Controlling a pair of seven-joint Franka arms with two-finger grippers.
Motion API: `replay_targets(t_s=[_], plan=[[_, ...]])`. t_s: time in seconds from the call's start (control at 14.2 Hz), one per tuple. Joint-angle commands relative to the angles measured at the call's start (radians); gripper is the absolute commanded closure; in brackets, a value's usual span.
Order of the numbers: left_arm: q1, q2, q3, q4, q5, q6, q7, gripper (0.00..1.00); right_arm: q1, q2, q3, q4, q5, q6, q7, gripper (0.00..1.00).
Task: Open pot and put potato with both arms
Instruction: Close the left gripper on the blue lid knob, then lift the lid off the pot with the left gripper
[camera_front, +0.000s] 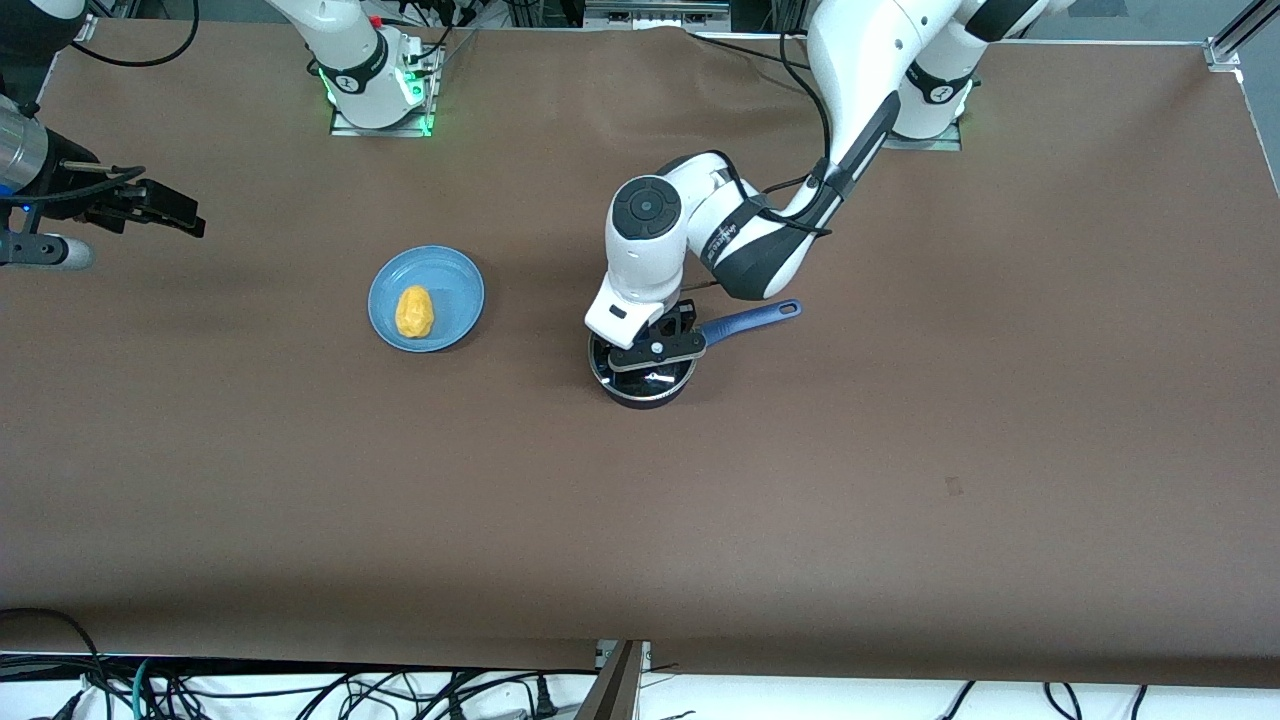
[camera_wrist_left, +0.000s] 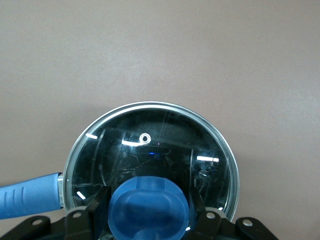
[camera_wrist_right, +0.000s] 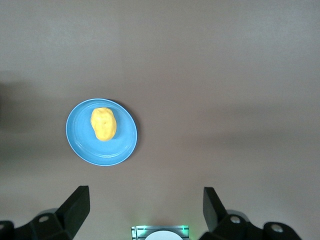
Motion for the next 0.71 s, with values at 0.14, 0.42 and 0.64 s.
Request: replay_targets(t_s=[0.14,0.42,0.64], plan=[[-0.002,0.001,0.004,0.023,0.023,-0.01,-0.023,0.51,-0.006,-0.016,0.006,-0.007,0.016,-0.009,0.004,0.0],[0.028,-0.063,0.0,0.028,-0.037,-0.068,-0.007,0.51,-0.006,-0.011,0.006,-0.002,0.016,-0.018,-0.002,0.0],[0.093,-0.114,0.0,0.014,-0.043,-0.083,0.087,0.51,-0.006,-0.009,0.006,0.0,0.016,-0.02,0.007,0.0]])
